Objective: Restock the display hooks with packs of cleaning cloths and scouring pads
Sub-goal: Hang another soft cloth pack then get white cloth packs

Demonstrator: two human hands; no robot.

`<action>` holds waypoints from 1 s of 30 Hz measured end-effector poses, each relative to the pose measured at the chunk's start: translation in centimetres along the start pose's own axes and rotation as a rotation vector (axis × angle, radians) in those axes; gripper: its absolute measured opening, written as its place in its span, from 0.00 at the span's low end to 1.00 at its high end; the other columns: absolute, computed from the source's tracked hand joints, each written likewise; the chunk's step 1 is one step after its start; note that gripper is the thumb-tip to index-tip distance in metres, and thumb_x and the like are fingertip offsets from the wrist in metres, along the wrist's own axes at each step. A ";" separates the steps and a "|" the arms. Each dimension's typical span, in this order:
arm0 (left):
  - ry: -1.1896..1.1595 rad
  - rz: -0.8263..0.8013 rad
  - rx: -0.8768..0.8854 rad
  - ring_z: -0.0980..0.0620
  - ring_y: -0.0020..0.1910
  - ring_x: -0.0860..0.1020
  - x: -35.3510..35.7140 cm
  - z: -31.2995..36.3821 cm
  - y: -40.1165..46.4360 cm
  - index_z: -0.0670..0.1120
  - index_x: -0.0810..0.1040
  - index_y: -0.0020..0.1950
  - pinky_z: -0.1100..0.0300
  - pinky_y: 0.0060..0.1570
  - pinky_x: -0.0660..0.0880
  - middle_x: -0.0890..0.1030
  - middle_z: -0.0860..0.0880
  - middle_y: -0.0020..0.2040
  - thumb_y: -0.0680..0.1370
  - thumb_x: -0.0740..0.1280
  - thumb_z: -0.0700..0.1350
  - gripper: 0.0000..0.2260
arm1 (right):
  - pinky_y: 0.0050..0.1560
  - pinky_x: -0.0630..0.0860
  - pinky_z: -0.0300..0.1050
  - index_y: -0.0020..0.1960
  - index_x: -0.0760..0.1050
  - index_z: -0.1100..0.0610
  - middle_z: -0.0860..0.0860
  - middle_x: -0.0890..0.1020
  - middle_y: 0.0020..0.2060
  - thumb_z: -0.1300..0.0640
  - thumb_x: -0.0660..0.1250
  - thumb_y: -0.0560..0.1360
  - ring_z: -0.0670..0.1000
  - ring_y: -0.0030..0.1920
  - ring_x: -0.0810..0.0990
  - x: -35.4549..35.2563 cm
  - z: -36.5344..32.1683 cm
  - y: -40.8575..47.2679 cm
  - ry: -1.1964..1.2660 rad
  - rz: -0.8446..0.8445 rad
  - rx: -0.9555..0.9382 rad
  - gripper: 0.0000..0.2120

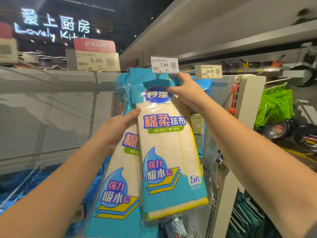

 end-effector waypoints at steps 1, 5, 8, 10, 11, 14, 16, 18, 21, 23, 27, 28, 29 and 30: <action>0.004 0.012 -0.006 0.37 0.52 0.85 -0.1 -0.1 0.1 0.48 0.82 0.62 0.36 0.58 0.78 0.86 0.43 0.56 0.63 0.79 0.67 0.34 | 0.46 0.71 0.36 0.73 0.66 0.48 0.48 0.68 0.66 0.53 0.69 0.77 0.46 0.58 0.73 0.1 0.1 -0.1 0.004 0.001 0.004 0.26; 0.022 0.044 -0.005 0.36 0.50 0.85 -0.5 -0.1 0.5 0.47 0.81 0.62 0.35 0.57 0.78 0.86 0.43 0.54 0.63 0.79 0.67 0.35 | 0.53 0.70 0.40 0.73 0.66 0.43 0.50 0.65 0.71 0.46 0.67 0.78 0.49 0.61 0.72 0.9 0.9 -1.0 0.047 0.059 0.033 0.24; 0.084 0.079 0.023 0.37 0.47 0.86 -0.7 0.2 0.4 0.46 0.79 0.61 0.35 0.55 0.80 0.87 0.43 0.51 0.64 0.77 0.68 0.34 | 0.51 0.69 0.35 0.74 0.64 0.43 0.48 0.63 0.68 0.42 0.68 0.77 0.46 0.59 0.69 2.2 2.2 -3.7 0.082 0.086 0.065 0.29; 0.112 0.117 0.056 0.38 0.46 0.86 -0.8 0.3 0.2 0.45 0.79 0.58 0.35 0.53 0.80 0.87 0.43 0.49 0.68 0.76 0.66 0.30 | 0.54 0.66 0.37 0.76 0.61 0.42 0.49 0.63 0.68 0.41 0.69 0.76 0.45 0.58 0.67 3.4 3.2 -5.4 0.096 0.088 0.094 0.32; 0.123 0.157 0.082 0.39 0.45 0.86 -1.0 0.5 -0.1 0.44 0.79 0.57 0.36 0.53 0.81 0.87 0.42 0.48 0.68 0.76 0.65 0.29 | 0.56 0.65 0.39 0.77 0.60 0.41 0.50 0.64 0.70 0.41 0.69 0.76 0.45 0.59 0.68 3.7 3.4 -5.7 0.108 0.096 0.107 0.33; 0.207 0.246 0.169 0.47 0.32 0.81 -1.5 0.9 -0.9 0.38 0.78 0.54 0.53 0.35 0.78 0.83 0.45 0.38 0.69 0.75 0.67 0.33 | 0.58 0.65 0.41 0.77 0.60 0.42 0.52 0.66 0.72 0.41 0.69 0.76 0.50 0.68 0.70 4.2 3.5 -5.1 0.126 0.097 0.124 0.34; 0.151 0.271 0.193 0.53 0.27 0.80 -2.8 0.8 -1.5 0.39 0.78 0.51 0.61 0.28 0.74 0.83 0.50 0.32 0.76 0.74 0.55 0.20 | 0.59 0.65 0.41 0.78 0.60 0.43 0.52 0.66 0.73 0.41 0.69 0.76 0.50 0.68 0.70 4.3 3.5 -4.4 0.129 0.092 0.126 0.34; 0.081 0.279 0.174 0.51 0.31 0.84 -4.5 0.3 -2.5 0.42 0.79 0.52 0.58 0.32 0.81 0.87 0.48 0.37 0.77 0.73 0.49 0.11 | 0.57 0.66 0.41 0.78 0.58 0.43 0.52 0.65 0.72 0.42 0.69 0.76 0.48 0.61 0.70 4.6 3.7 -3.8 0.120 0.095 0.130 0.35; 0.098 0.331 0.191 0.41 0.43 0.86 -7.7 -0.2 -3.7 0.46 0.81 0.52 0.41 0.50 0.82 0.87 0.43 0.46 0.77 0.74 0.53 0.12 | 0.53 0.69 0.42 0.79 0.57 0.44 0.53 0.64 0.72 0.44 0.69 0.77 0.48 0.58 0.71 5.4 4.0 -2.9 0.116 0.101 0.145 0.35; 0.131 0.397 0.211 0.42 0.41 0.86 -9.5 -0.3 -4.5 0.47 0.81 0.51 0.42 0.48 0.83 0.88 0.45 0.44 0.77 0.73 0.54 0.12 | 0.55 0.70 0.43 0.80 0.56 0.45 0.55 0.62 0.72 0.47 0.68 0.77 0.53 0.61 0.73 6.1 4.1 -2.3 0.097 0.113 0.145 0.35; 0.212 0.498 0.238 0.50 0.34 0.86 -11.5 0.2 -6.0 0.49 0.80 0.52 0.50 0.39 0.82 0.87 0.50 0.39 0.76 0.72 0.59 0.15 | 0.53 0.65 0.34 0.80 0.53 0.48 0.57 0.61 0.71 0.60 0.64 0.78 0.53 0.58 0.71 7.6 4.2 -1.4 0.054 0.103 0.153 0.35; 0.200 0.492 0.234 0.49 0.36 0.86 -11.9 0.2 -6.1 0.49 0.81 0.53 0.47 0.42 0.83 0.87 0.50 0.41 0.76 0.72 0.59 0.15 | 0.53 0.68 0.35 0.80 0.53 0.48 0.56 0.62 0.69 0.61 0.64 0.79 0.52 0.56 0.72 8.0 4.4 -1.0 0.066 0.097 0.154 0.35; 0.176 0.472 0.236 0.47 0.38 0.87 -12.0 0.1 -6.3 0.50 0.81 0.53 0.43 0.46 0.83 0.88 0.49 0.43 0.76 0.73 0.59 0.15 | 0.52 0.72 0.39 0.80 0.53 0.47 0.54 0.63 0.67 0.59 0.65 0.79 0.52 0.55 0.74 8.2 4.6 -0.7 0.089 0.094 0.156 0.35; 0.151 0.453 0.239 0.45 0.41 0.87 -12.0 0.1 -6.4 0.50 0.82 0.53 0.39 0.50 0.82 0.88 0.48 0.44 0.76 0.73 0.58 0.14 | 0.50 0.74 0.41 0.80 0.53 0.46 0.52 0.63 0.64 0.55 0.67 0.79 0.52 0.53 0.75 8.3 4.7 -0.5 0.114 0.090 0.164 0.35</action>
Point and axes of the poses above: each hand's wrist, its own y-axis towards the middle knuckle, its own x-axis out of the palm, z = x × y, the point moved 5 cm from there along y, towards the middle knuckle
